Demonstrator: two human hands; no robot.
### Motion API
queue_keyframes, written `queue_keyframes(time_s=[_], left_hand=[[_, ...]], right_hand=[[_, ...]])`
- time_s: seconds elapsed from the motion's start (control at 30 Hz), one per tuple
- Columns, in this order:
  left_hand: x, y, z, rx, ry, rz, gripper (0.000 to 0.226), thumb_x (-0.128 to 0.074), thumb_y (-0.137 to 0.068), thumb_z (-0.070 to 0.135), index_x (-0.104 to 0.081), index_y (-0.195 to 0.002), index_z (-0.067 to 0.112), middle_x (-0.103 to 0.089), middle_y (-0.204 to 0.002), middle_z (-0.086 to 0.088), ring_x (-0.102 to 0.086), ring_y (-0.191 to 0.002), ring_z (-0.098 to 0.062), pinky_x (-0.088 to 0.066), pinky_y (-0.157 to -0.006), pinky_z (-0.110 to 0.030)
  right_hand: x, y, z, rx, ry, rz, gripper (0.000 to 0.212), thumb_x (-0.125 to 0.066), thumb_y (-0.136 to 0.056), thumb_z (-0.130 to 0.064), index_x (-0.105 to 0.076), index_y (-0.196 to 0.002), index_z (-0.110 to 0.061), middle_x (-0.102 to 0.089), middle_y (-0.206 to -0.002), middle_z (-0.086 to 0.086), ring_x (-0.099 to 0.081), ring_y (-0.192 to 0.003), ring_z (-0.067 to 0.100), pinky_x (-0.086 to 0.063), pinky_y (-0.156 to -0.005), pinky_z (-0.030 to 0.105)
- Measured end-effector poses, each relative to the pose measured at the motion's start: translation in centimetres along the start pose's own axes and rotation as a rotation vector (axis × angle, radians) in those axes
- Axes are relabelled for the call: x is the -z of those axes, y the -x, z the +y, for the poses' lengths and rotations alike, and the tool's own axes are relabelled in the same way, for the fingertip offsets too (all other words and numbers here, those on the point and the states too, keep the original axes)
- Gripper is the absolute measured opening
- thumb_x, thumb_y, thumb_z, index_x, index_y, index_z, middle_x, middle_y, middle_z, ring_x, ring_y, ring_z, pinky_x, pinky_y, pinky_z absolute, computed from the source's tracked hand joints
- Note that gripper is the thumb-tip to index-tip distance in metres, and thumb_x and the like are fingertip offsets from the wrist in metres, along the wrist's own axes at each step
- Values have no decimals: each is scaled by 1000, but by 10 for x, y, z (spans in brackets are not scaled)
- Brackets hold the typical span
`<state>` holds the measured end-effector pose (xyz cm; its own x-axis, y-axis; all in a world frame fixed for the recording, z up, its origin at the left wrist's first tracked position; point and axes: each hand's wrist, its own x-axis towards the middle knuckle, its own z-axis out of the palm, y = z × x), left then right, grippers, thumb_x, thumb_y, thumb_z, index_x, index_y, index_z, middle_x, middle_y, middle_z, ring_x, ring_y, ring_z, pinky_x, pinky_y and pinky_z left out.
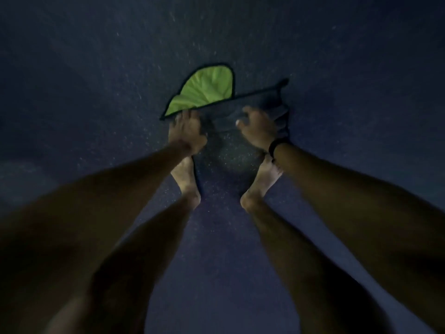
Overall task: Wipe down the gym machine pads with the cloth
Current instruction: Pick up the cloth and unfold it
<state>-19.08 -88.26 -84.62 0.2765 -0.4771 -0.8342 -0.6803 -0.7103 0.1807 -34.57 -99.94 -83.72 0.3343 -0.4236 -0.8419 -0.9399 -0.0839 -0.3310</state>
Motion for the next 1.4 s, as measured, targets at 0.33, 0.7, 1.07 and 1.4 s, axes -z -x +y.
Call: queue_keyframes(time_s=[0.33,0.7,1.07,1.4], left_hand=[[-30,-30,-17,-30,-272,16,40,-57,-96,24,-47,-130,5,-59,-124,-22,-56,-115,-40,-36,-103,-49],[127,201,54,-104,-2,-44,29,-59,-98,29,-59,-117,7,-62,-119,-18,-58,-114,-41,-46,-85,-42],[314,396,93,-129,555,303,32,-68,-94,30,-55,-72,11,-58,-75,-5,-57,-80,-22,-38,-68,-31],[397,474,121,-249,815,551,27,-71,-92,20,-56,-72,10,-54,-69,-3,-53,-69,-19,-43,-64,-31]], right_hand=[[-11,-49,43,95,680,127,27,-57,-99,-23,-60,-119,-4,-61,-121,25,-41,-126,41,-32,-102,51],[132,229,-16,30,497,114,35,-57,-100,-31,-57,-122,-4,-51,-130,18,-39,-126,36,-34,-99,47],[263,449,-138,106,-39,480,22,-70,-91,-28,-59,-77,-16,-65,-81,-1,-61,-87,20,-43,-92,43],[330,504,-205,473,104,693,18,-58,-100,-24,-47,-89,-16,-59,-82,4,-56,-84,28,-39,-94,46]])
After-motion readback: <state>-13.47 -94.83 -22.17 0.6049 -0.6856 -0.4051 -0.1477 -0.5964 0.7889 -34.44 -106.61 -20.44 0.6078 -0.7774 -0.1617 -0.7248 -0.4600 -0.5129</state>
